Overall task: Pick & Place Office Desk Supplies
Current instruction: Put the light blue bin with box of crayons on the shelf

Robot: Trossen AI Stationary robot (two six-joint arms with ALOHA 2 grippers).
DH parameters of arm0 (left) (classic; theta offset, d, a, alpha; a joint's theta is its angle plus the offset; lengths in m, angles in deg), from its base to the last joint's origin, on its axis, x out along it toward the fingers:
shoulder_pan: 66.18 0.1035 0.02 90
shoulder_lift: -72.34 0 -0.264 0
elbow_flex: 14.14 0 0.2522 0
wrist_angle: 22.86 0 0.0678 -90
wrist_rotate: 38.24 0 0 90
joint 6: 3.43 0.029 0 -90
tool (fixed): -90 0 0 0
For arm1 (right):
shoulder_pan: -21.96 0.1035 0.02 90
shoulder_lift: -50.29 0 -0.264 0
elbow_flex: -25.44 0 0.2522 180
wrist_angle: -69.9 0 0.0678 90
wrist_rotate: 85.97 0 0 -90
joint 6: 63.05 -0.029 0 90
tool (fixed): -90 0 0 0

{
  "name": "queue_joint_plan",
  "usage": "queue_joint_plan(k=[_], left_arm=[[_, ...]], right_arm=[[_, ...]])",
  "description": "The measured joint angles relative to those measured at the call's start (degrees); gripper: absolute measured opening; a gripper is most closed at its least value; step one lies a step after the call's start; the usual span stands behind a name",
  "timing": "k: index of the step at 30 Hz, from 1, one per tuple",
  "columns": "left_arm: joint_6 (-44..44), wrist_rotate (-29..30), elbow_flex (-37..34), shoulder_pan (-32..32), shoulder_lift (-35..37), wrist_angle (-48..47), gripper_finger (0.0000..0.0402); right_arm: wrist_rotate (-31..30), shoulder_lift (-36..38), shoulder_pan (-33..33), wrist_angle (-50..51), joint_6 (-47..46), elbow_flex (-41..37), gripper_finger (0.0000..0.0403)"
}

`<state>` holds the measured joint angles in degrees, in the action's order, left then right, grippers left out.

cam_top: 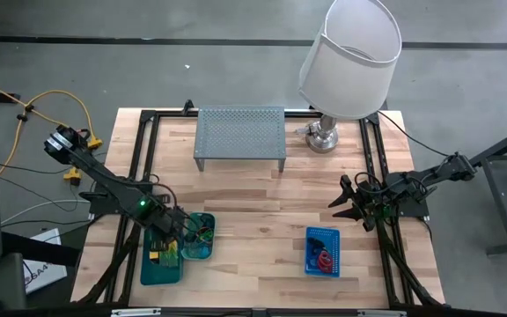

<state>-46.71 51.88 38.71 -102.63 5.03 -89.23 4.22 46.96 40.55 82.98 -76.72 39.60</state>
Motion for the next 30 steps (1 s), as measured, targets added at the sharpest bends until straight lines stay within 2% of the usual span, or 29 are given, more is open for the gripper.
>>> queue_joint_plan(k=[11,19,23,30], left_arm=[[-1.6,-1.8,-3.6,0.0,-0.8,4.6,0.0161],[-1.7,-1.8,-3.8,0.0,0.0,4.9,0.0152],[-2.1,-1.9,-3.8,0.0,0.0,5.0,0.0127],[-2.7,-1.9,-3.8,0.0,0.0,4.8,0.005]], right_arm=[[0.0,0.0,0.0,0.0,0.0,0.0,0.0134],[0.0,0.0,0.0,0.0,0.0,0.0,0.0134],[0.0,0.0,0.0,0.0,0.0,0.0,0.0134],[0.0,0.0,0.0,0.0,0.0,0.0,0.0134]])
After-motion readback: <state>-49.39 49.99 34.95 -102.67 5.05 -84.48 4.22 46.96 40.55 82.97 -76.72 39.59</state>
